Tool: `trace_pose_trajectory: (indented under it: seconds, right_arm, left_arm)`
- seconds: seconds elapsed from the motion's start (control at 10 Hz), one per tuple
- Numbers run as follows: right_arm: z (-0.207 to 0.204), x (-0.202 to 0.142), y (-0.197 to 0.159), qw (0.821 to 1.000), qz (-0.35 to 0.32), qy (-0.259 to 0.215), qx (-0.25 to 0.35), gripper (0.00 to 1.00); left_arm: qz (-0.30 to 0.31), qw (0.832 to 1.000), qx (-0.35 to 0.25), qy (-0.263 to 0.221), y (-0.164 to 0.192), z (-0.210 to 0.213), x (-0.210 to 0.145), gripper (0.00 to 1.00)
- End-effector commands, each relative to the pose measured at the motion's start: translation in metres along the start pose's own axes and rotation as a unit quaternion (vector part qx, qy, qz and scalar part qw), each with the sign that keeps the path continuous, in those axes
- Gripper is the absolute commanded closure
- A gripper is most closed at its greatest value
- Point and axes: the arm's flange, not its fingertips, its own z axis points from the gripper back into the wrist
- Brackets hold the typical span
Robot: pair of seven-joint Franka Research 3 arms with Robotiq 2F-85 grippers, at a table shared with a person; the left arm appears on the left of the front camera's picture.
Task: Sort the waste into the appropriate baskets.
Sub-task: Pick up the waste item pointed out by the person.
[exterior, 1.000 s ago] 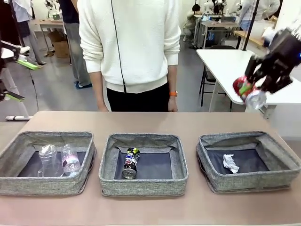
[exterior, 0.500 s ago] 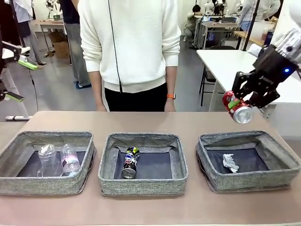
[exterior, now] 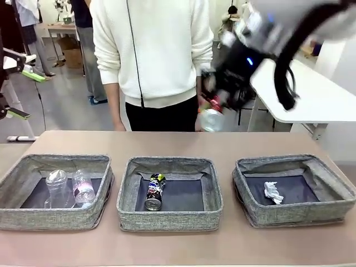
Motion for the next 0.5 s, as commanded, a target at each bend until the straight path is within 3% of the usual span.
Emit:
trace_pose_trajectory:
  seconds: [0.0, 0.1, 0.4]
  right_arm:
    - [0.016, 0.005, 0.046, 1.000, -0.003, 0.008, -0.021, 0.73]
    - [0.035, -0.005, 0.061, 0.999, 0.022, -0.002, -0.030, 0.73]
    - [0.077, -0.016, 0.072, 0.997, 0.068, 0.027, -0.021, 0.73]
  left_arm:
    - [-0.001, 1.000, 0.001, 0.004, 0.000, 0.003, -0.002, 0.00]
    - [-0.001, 1.000, 0.001, 0.004, 0.000, 0.003, -0.002, 0.00]
    - [-0.001, 1.000, 0.001, 0.004, 0.000, 0.003, -0.002, 0.00]
